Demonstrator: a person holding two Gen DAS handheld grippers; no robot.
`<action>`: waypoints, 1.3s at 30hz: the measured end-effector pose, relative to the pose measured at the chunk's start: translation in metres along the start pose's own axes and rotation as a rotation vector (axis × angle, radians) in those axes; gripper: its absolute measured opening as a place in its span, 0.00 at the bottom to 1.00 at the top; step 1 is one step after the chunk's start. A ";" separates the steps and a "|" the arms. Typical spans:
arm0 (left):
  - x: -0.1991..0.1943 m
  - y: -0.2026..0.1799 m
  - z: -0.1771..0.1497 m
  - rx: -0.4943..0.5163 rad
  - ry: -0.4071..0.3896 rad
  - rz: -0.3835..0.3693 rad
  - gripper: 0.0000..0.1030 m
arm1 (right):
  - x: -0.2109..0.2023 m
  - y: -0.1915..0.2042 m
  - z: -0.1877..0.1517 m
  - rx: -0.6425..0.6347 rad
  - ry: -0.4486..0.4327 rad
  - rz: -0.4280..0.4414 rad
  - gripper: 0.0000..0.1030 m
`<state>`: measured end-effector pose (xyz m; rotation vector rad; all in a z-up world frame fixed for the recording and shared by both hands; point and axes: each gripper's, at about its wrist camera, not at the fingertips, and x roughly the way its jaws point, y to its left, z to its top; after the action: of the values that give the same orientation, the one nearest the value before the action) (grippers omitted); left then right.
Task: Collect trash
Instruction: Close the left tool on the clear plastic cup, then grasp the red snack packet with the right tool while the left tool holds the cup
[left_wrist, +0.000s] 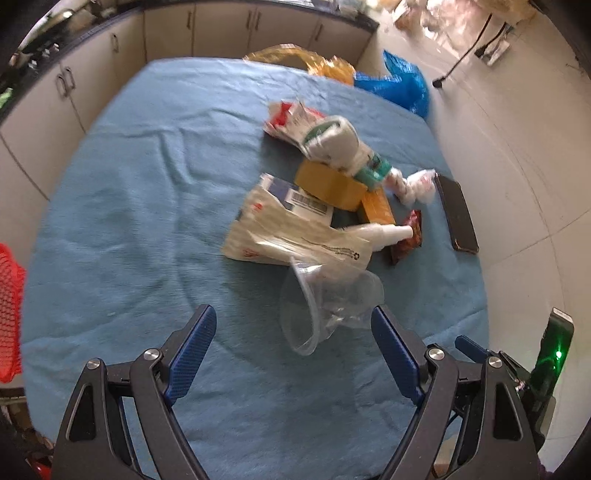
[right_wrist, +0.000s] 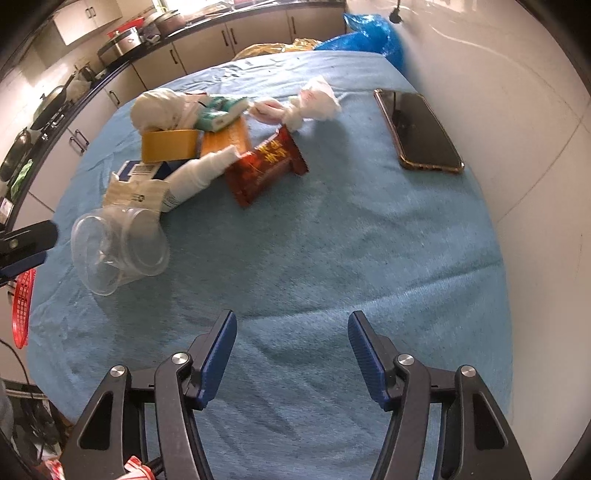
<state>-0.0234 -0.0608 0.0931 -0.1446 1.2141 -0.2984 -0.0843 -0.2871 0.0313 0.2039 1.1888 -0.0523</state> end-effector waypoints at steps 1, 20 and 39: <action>0.006 -0.001 0.002 0.002 0.012 -0.013 0.79 | 0.001 -0.001 0.000 0.003 0.003 -0.001 0.65; -0.022 0.004 -0.002 -0.033 0.000 -0.058 0.04 | 0.020 -0.001 0.031 0.023 0.022 0.077 0.66; -0.078 0.074 -0.024 -0.152 -0.098 0.096 0.04 | 0.082 -0.026 0.141 0.360 0.051 0.175 0.62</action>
<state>-0.0595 0.0341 0.1349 -0.2294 1.1419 -0.1136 0.0718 -0.3334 0.0020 0.6282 1.2024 -0.1080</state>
